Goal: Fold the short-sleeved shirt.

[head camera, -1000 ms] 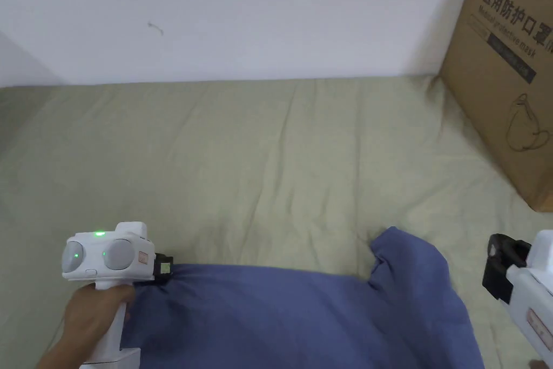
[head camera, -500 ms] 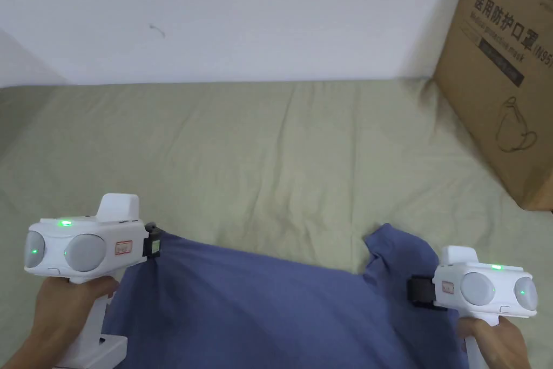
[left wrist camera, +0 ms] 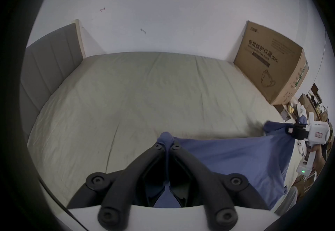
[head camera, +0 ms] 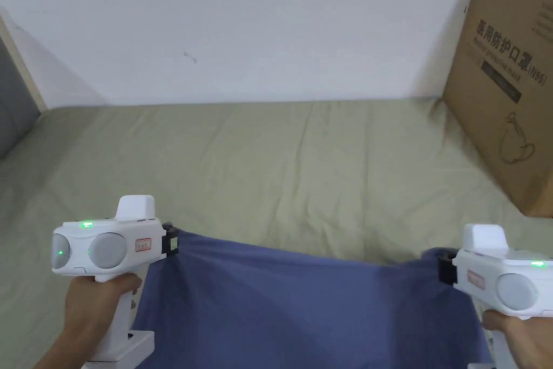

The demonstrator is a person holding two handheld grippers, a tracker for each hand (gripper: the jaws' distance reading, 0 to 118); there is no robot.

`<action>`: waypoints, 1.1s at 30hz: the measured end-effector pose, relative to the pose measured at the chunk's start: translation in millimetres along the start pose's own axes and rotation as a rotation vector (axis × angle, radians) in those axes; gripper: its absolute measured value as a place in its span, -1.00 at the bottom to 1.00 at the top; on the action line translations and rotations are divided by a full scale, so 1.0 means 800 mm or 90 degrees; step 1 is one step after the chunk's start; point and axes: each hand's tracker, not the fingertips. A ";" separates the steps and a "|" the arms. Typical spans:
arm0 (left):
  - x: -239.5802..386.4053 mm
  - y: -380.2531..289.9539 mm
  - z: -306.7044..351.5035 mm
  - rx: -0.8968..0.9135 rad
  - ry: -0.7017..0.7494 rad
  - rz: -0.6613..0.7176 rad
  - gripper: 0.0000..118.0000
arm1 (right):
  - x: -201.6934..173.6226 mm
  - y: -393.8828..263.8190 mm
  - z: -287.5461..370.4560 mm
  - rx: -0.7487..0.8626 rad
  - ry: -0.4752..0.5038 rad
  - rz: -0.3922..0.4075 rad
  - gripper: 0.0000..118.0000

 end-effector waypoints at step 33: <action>-0.004 0.322 0.215 0.355 0.106 -0.024 -1.00 | -0.030 0.358 0.228 0.450 0.073 0.053 -0.97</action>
